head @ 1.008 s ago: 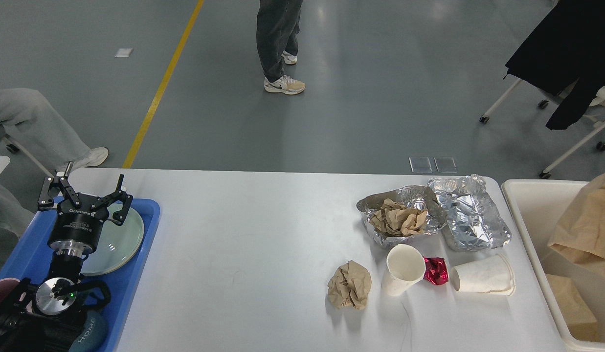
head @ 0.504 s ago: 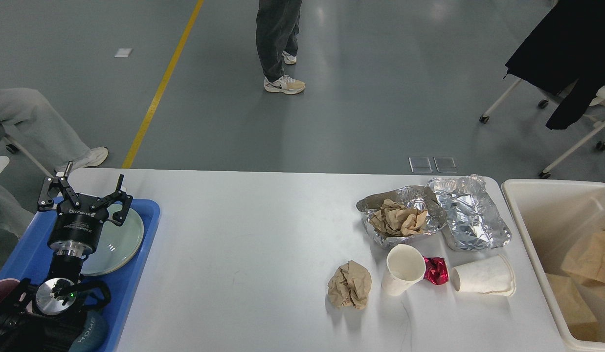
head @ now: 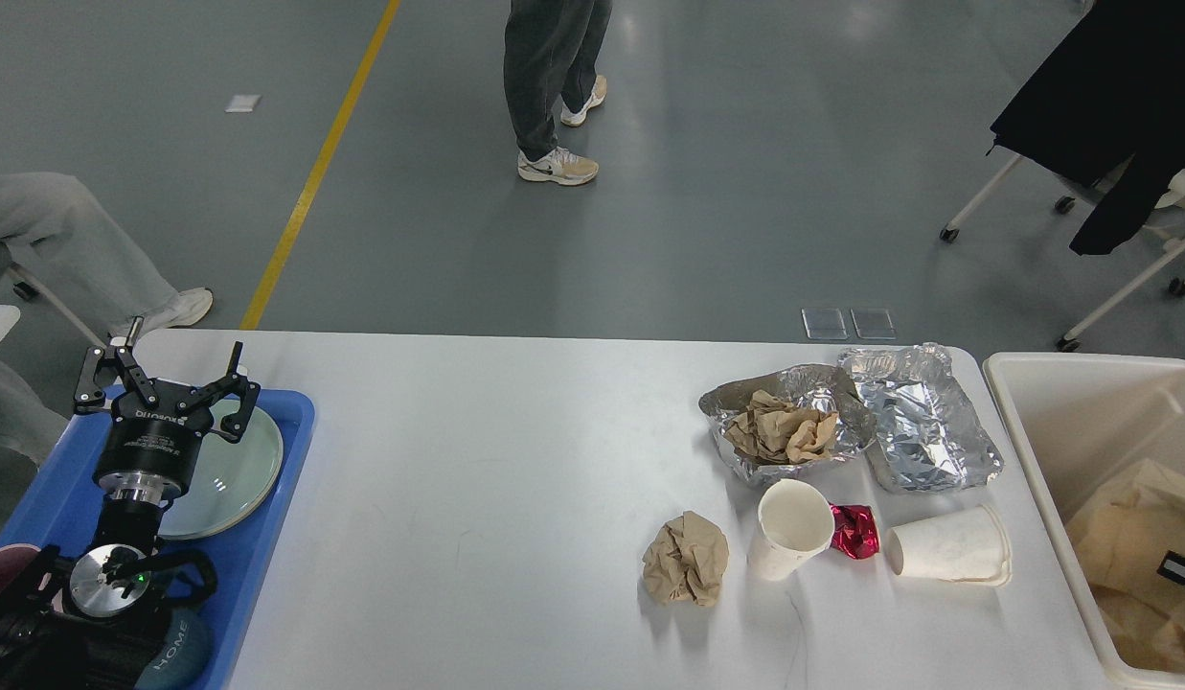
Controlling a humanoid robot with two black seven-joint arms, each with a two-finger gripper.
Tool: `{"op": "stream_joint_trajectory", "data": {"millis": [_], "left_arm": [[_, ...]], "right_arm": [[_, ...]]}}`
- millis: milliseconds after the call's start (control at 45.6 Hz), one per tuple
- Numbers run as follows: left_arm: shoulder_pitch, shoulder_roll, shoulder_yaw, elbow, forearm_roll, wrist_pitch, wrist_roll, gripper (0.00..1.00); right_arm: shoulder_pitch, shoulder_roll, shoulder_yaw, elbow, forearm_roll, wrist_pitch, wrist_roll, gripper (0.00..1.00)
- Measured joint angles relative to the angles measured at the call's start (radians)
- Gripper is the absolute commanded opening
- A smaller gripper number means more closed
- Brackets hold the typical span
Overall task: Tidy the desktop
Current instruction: 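Release the paper in the bin and raise the right gripper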
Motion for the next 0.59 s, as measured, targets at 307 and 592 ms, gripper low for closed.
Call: {"op": "stream_joint_trajectory", "data": {"millis": [307, 592], "left_arm": [[0.000, 0.000, 0.000, 0.000, 0.000, 0.000, 0.000, 0.96], [0.000, 0.000, 0.000, 0.000, 0.000, 0.000, 0.000, 0.96]], "right_arm": [[-0.011, 0.017, 0.006, 0.001, 0.005, -0.001, 0.000, 0.48], [-0.007, 0.018, 0.002, 0.017, 0.003, -0.060, 0.008, 1.00]]}}
